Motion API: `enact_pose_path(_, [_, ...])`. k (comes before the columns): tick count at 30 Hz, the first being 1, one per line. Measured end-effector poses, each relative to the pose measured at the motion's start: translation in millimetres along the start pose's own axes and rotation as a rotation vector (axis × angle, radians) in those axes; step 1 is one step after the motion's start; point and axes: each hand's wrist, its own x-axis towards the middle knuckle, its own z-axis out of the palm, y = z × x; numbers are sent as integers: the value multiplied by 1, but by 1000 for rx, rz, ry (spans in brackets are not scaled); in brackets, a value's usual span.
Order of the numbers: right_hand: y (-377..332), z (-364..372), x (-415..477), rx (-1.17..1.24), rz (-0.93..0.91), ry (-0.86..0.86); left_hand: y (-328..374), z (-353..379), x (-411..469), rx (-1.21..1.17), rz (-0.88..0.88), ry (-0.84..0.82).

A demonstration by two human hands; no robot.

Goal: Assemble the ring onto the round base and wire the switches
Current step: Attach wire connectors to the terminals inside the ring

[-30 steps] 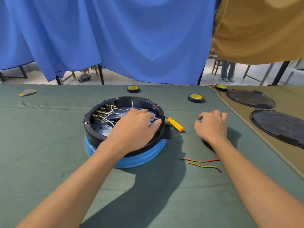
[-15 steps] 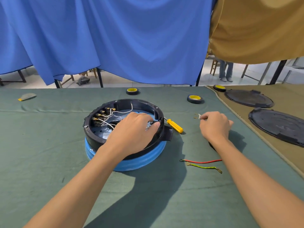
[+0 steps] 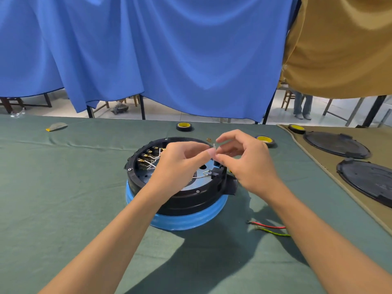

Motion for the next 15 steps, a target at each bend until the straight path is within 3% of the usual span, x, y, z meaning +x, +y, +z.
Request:
enact_pose_path(7, [-23, 20, 12, -42, -83, -38, -2, -30, 6, -76, -23, 128])
enact_pose_path(9, [-28, 22, 20, -46, -90, 45, -2, -38, 8, -200, -93, 201])
enact_pose_path(13, [-34, 20, 40, 226, 97, 208, -6, -49, 11, -363, -249, 296])
enact_pose_path(15, [-35, 24, 44, 142, 76, 200, -7, -50, 12, -388, -290, 301])
